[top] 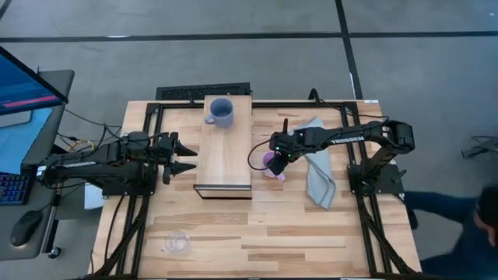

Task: Stack small to large cups/mugs on shelf
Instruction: Put the pink mug on the shelf

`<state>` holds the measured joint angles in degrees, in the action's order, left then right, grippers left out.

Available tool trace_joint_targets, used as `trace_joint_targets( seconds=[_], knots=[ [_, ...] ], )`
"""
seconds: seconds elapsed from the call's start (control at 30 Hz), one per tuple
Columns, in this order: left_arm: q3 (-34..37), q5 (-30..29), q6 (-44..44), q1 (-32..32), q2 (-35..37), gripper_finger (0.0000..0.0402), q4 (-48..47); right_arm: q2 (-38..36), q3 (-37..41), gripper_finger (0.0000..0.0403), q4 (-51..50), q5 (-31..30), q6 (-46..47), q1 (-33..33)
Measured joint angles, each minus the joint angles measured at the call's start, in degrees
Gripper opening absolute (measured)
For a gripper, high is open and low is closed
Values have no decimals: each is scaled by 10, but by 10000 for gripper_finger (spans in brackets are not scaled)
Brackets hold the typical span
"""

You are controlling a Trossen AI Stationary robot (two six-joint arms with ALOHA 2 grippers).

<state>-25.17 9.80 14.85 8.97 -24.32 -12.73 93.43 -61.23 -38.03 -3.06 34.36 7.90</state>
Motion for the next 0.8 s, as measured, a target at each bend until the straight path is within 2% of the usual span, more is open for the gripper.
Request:
trace_joint_targets(
  seconds=[0.17, 0.27, 0.8],
  knots=[
    [0, 0, 0, 0, 0, 234, -6, 0, -12, 42, -2, 1, -19, 0],
    [0, 0, 0, 0, 0, 234, -9, 0, -17, 13, -3, 2, -25, 0],
    [0, 0, 0, 0, 0, 234, -11, 0, -27, 9, -62, 18, -31, 0]
  ],
)
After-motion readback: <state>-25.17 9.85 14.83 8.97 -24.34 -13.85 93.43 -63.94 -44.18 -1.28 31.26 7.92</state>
